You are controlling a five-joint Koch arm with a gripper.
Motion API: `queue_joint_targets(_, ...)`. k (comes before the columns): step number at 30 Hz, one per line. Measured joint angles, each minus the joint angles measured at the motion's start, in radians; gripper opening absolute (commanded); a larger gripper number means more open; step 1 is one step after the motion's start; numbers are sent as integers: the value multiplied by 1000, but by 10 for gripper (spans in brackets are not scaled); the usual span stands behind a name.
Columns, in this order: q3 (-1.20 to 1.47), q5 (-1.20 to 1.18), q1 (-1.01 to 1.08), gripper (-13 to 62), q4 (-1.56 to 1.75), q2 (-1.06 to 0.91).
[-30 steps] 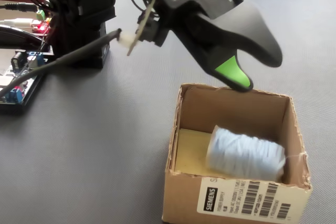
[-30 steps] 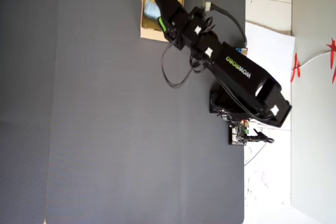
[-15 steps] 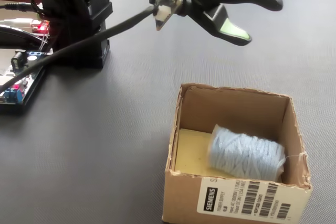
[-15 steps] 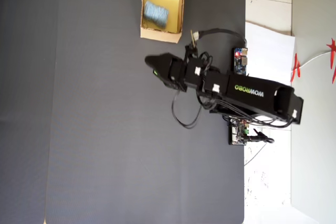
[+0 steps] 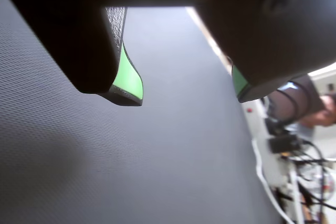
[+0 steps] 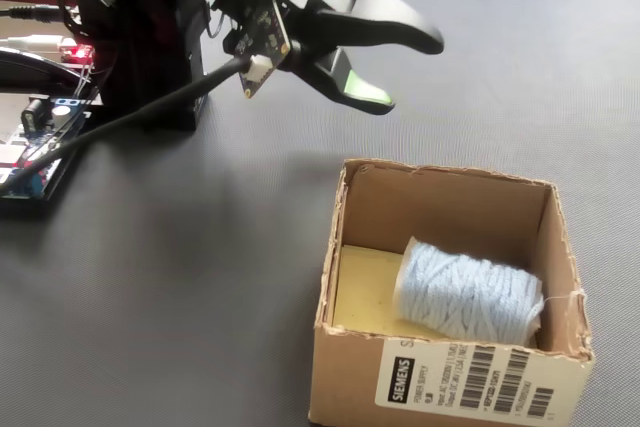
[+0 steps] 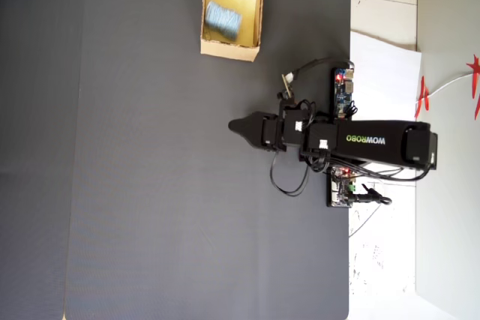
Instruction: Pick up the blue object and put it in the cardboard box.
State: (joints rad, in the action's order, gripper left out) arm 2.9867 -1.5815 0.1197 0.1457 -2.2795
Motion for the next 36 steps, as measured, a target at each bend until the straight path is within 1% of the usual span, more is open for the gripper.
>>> queue_joint_targets(7,92,-37,-5,341,87,0)
queue_joint_targets(11,94,-52,-5,345,114,0)
queue_joint_targets(18,94,-66,-6,347,-63,0)
queue_joint_targets(36,94,-71,2,341,-83,0)
